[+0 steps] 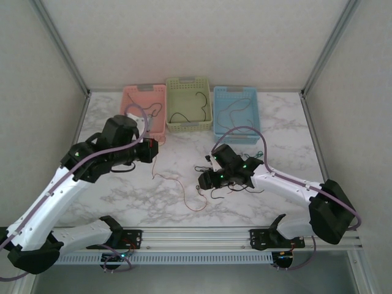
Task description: Untangle the cables
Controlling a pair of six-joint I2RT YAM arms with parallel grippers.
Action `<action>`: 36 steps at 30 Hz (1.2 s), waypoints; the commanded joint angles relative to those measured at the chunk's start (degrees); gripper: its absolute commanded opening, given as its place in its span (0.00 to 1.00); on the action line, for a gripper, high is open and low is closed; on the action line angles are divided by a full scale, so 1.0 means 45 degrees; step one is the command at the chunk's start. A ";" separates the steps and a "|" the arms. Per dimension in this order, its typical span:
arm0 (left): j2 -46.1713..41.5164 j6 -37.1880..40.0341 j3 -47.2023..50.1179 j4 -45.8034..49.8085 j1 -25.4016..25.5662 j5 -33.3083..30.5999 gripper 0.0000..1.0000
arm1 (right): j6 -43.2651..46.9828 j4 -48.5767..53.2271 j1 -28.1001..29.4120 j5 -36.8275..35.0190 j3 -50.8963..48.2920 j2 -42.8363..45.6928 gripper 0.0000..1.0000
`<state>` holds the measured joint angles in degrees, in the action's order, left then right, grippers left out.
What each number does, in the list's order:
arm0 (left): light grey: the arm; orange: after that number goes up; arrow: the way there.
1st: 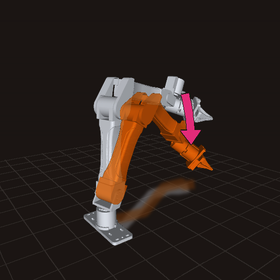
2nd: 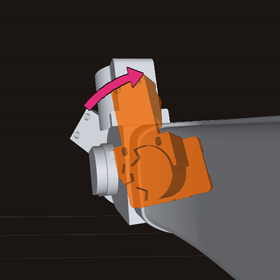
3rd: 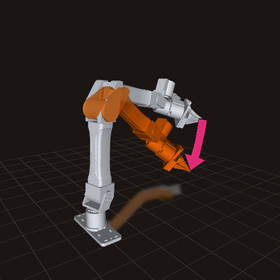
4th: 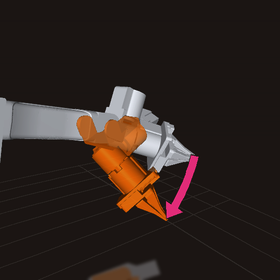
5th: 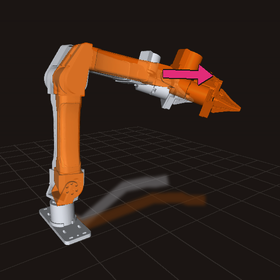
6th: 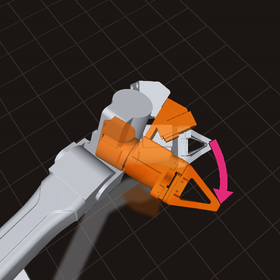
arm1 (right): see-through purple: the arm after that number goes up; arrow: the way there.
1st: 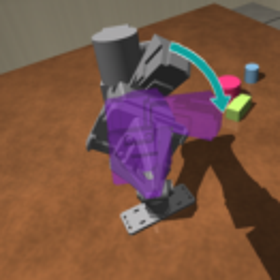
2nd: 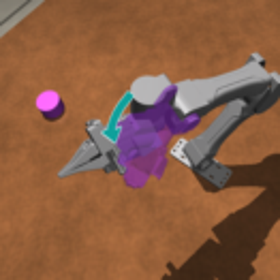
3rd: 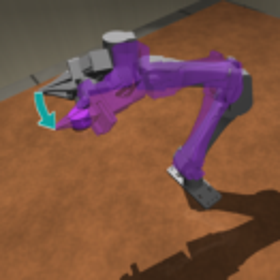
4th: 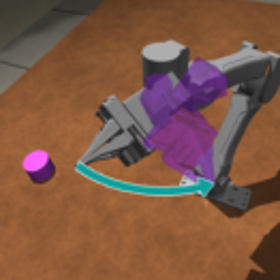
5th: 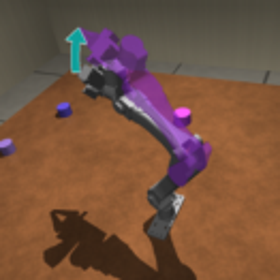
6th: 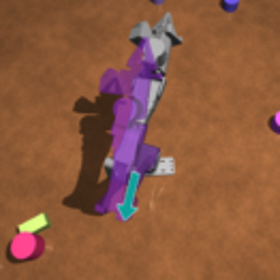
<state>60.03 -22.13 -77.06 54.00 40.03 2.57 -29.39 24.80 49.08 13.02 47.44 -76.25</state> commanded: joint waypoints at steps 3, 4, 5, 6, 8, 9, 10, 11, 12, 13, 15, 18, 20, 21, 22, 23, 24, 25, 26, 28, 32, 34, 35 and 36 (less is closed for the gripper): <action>-0.0498 -0.0387 0.0549 -0.0701 -0.0009 0.0240 0.00 | -0.1683 0.0585 0.0882 -0.0098 -0.0371 0.0392 0.54; -0.0508 -0.0376 0.0595 -0.0714 -0.0009 0.0259 0.00 | -0.1778 0.0552 0.1064 -0.0010 -0.0427 0.0311 0.52; -0.0545 -0.0402 0.0634 -0.0722 -0.0019 0.0269 0.00 | -0.1826 0.0507 0.1234 0.0057 -0.0459 0.0238 0.51; -0.0577 -0.0408 0.0687 -0.0743 -0.0014 0.0259 0.00 | -0.1919 0.0537 0.1384 0.0001 -0.0474 0.0150 0.50; -0.0604 -0.0406 0.0717 -0.0732 -0.0009 0.0250 0.00 | -0.2148 0.0749 0.1566 -0.0201 -0.0483 -0.0068 0.48; -0.0606 -0.0380 0.0735 -0.0711 -0.0009 0.0250 0.00 | -0.2325 0.0855 0.1611 -0.0282 -0.0490 -0.0174 0.48; -0.0601 -0.0380 0.0728 -0.0723 -0.0009 0.0250 0.00 | -0.2457 0.0931 0.1650 -0.0284 -0.0498 -0.0263 0.47; -0.0600 -0.0368 0.0718 -0.0722 -0.0011 0.0250 0.00 | -0.2585 0.0920 0.1727 -0.0249 -0.0513 -0.0392 0.46; -0.0590 -0.0346 0.0698 -0.0707 -0.0009 0.0245 0.00 | -0.2666 0.0817 0.1826 -0.0199 -0.0558 -0.0515 0.46; -0.0583 -0.0336 0.0681 -0.0682 -0.0009 0.0249 0.00 | -0.2732 0.0729 0.1928 -0.0195 -0.0581 -0.0607 0.46; -0.0567 -0.0303 0.0688 -0.0691 -0.0014 0.0240 0.00 | -0.2809 0.0623 0.2122 -0.0231 -0.0526 -0.0953 0.45; -0.0557 -0.0310 0.0713 -0.0695 -0.0010 0.0254 0.00 | -0.2776 0.0780 0.2322 -0.0551 -0.0324 -0.1589 0.44; -0.0562 -0.0317 0.0737 -0.0709 -0.0020 0.0269 0.00 | -0.2786 0.0932 0.2360 -0.0738 -0.0206 -0.1893 0.42; -0.0584 -0.0326 0.0755 -0.0698 -0.0009 0.0268 0.00 | -0.2805 0.0954 0.2384 -0.0797 -0.0178 -0.1980 0.42; -0.0586 -0.0302 0.0756 -0.0676 -0.0028 0.0269 0.00 | -0.2792 0.1000 0.2381 -0.0866 -0.0148 -0.2064 0.42; -0.0576 -0.0300 0.0775 -0.0682 -0.0028 0.0269 0.00 | -0.2791 0.1111 0.2379 -0.1005 -0.0089 -0.2125 0.41; -0.0585 -0.0282 0.0781 -0.0652 -0.0029 0.0251 0.00 | -0.2790 0.1209 0.2376 -0.1163 -0.0057 -0.2138 0.41; -0.0579 -0.0266 0.0791 -0.0664 -0.0029 0.0250 0.00 | -0.2789 0.1273 0.2385 -0.1265 -0.0024 -0.2157 0.42; -0.0596 -0.0272 0.0795 -0.0654 -0.0029 0.0233 0.00 | -0.2789 0.1291 0.2383 -0.1361 -0.0014 -0.2188 0.42; -0.0581 -0.0270 0.0830 -0.0705 -0.0029 0.0249 0.00 | -0.2816 0.1250 0.2378 -0.1455 0.0008 -0.2315 0.42; -0.0531 -0.0278 0.0844 -0.0825 -0.0026 0.0289 0.00 | -0.2965 0.1292 0.2377 -0.1627 0.0305 -0.2842 0.41; -0.0525 -0.0261 0.0854 -0.0826 -0.0024 0.0289 0.00 | -0.3095 0.1072 0.2410 -0.1603 0.0394 -0.3027 0.40; -0.0527 -0.0269 0.0853 -0.0825 -0.0029 0.0290 0.00 | -0.3099 0.0968 0.2417 -0.1532 0.0442 -0.3144 0.40; -0.0547 -0.0250 0.0869 -0.0812 -0.0029 0.0289 0.00 | -0.3080 0.0935 0.2447 -0.1525 0.0535 -0.3271 0.39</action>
<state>58.02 -23.16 -74.00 51.22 40.03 2.79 -42.06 29.34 59.22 7.42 48.03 -89.49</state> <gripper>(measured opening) 0.050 0.396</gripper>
